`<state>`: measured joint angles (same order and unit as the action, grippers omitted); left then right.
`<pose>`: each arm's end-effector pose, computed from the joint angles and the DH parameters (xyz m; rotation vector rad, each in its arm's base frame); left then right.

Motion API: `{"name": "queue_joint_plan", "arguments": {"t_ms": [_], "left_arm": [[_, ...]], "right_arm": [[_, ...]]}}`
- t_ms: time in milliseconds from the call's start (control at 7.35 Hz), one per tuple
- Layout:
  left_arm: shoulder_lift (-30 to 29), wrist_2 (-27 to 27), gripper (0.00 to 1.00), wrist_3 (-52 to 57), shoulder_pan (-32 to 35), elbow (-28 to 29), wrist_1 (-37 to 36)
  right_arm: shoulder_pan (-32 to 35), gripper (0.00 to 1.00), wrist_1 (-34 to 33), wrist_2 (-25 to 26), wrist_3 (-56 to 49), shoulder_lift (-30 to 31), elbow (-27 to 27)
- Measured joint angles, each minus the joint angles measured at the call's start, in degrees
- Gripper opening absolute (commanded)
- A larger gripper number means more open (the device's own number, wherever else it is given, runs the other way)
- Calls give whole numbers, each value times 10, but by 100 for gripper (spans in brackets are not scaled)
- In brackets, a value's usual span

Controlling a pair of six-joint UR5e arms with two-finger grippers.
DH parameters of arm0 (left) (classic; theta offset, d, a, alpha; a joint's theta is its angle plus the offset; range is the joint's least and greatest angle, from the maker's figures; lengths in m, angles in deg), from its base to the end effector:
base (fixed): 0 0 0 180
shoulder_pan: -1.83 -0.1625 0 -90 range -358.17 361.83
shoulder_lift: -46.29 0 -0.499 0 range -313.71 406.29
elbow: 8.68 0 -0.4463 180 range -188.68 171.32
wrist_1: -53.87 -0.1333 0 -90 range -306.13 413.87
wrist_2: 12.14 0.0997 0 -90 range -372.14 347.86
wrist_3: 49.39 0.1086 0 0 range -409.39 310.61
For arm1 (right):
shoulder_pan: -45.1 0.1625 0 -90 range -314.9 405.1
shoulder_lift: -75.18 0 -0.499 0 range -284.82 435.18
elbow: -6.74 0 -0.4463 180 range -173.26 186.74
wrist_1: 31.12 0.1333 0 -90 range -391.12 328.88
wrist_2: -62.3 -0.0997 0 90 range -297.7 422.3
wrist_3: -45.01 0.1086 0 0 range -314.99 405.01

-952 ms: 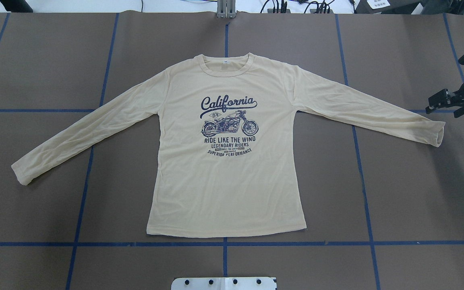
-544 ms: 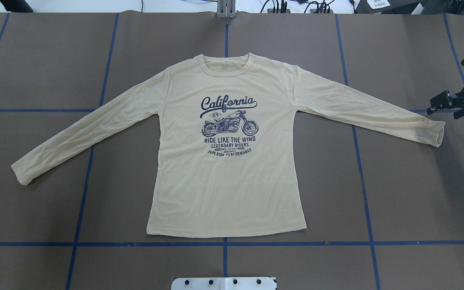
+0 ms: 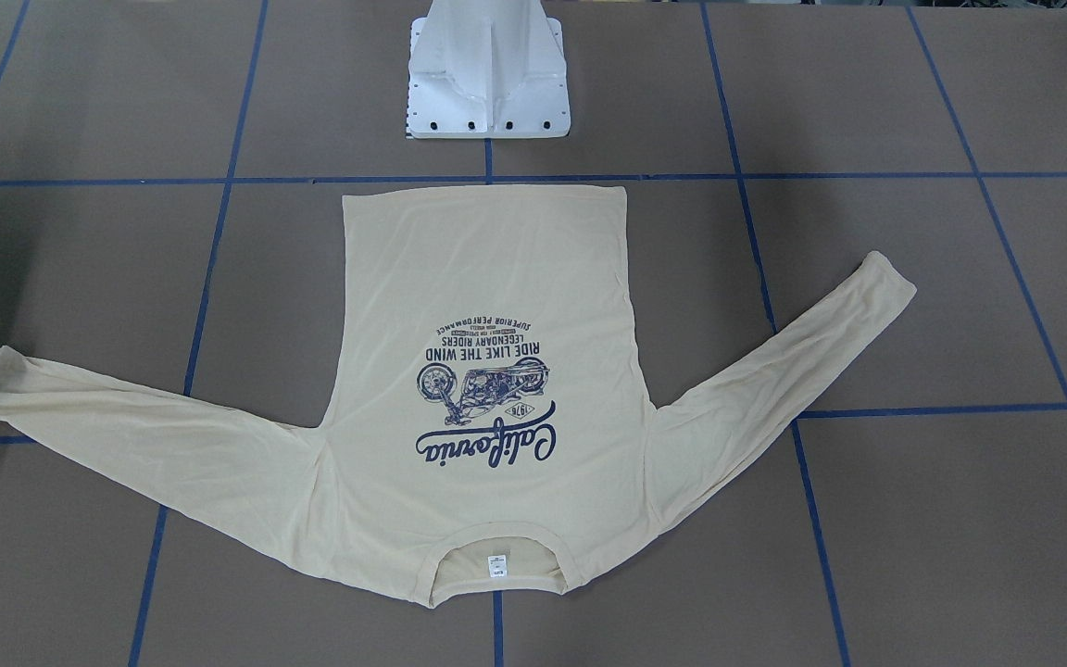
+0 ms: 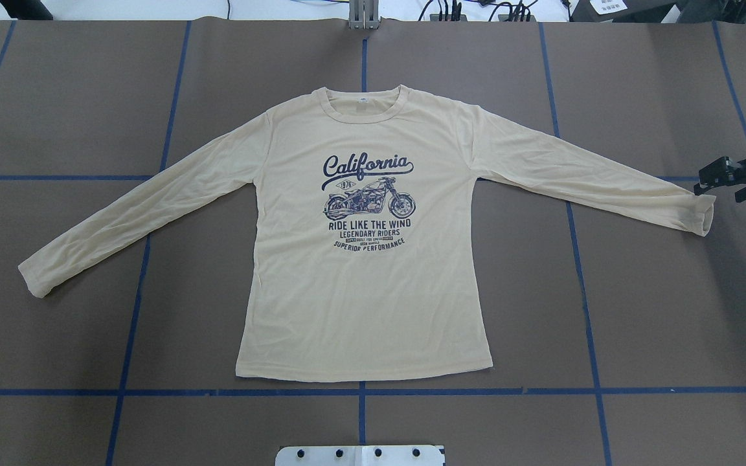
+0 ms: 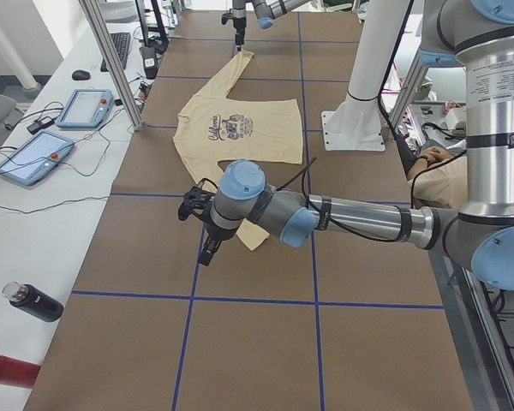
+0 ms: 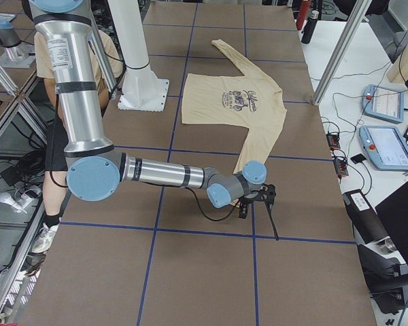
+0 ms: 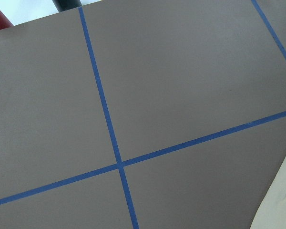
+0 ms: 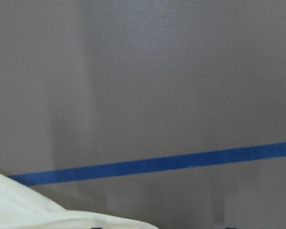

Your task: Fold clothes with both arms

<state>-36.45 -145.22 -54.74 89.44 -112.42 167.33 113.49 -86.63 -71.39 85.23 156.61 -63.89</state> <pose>-0.0380 -0.5084 0.6261 0.4464 0.7657 0.1481 -0.1799 -0.6124 0.7714 -0.0488 -0.8465 0.1475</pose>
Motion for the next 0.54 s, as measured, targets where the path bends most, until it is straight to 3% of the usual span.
{"name": "queue_joint_plan", "arguments": {"t_ms": [136,544], "left_arm": [[0,0,100,0,0,-1,0],[3,-1,100,0,1,-8,-1]], "right_arm": [[-1,0,0,0,10,-1,-2],[-12,0,1,0,36,-5,-5]]}}
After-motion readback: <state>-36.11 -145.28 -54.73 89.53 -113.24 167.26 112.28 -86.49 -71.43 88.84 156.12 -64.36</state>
